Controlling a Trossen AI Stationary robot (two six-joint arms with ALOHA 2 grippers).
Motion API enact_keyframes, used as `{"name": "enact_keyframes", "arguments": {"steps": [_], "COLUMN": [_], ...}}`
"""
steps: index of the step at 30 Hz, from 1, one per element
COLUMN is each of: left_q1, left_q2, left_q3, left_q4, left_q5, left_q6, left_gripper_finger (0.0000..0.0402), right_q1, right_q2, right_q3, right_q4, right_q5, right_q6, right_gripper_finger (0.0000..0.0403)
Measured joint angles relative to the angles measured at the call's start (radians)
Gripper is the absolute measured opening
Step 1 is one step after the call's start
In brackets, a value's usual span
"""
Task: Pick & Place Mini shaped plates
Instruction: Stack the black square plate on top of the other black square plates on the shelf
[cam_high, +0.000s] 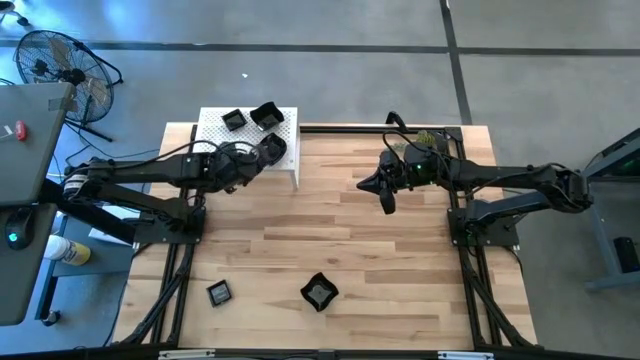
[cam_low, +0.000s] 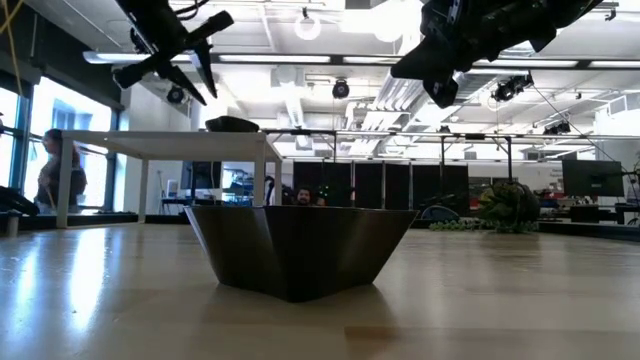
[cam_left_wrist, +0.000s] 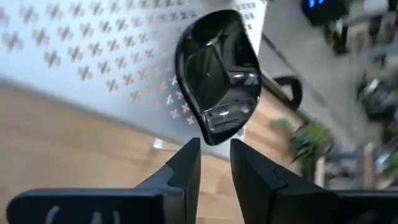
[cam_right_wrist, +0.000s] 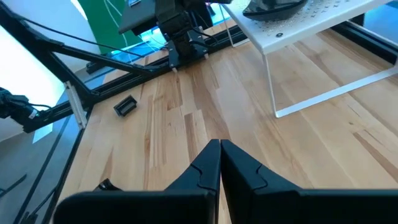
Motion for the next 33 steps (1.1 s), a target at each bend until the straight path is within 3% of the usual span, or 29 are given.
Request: {"name": "enact_keyframes", "arguments": {"steps": [6,10,14,18,21,29,33], "left_q1": [0.000,0.000,-0.040,-0.142,-0.277,-0.665,-0.796], "left_q2": [-0.003,-0.003,0.002,0.015,0.015,0.145,0.250], "left_q3": [0.071,0.152,0.223,0.235,0.214,0.146,0.146], "left_q4": [-0.001,-0.017,-0.123,-0.297,-0.380,-0.412,-0.397], "left_q5": [0.024,0.185,0.323,0.399,0.422,0.430,0.456], "left_q6": [0.394,0.745,0.898,0.865,0.785,0.502,0.415], "left_gripper_finger": [0.0085,0.0084,0.0075,0.0039,0.0008,0.0004,0.0002], "right_q1": [0.000,0.000,0.000,0.001,0.001,0.001,0.001], "right_q2": [0.000,0.000,0.000,0.000,0.000,0.000,0.000], "right_q3": [0.000,0.000,0.000,0.000,0.000,0.000,0.000], "right_q4": [0.000,0.000,0.000,0.000,0.001,0.017,0.032], "right_q5": [0.011,0.011,0.016,0.039,0.056,0.056,0.057], "right_q6": [0.001,0.013,0.029,0.040,0.047,0.047,0.046], "right_gripper_finger": [0.0007,0.0007,0.0006,0.0007,0.0007,0.0007,0.0007]}}
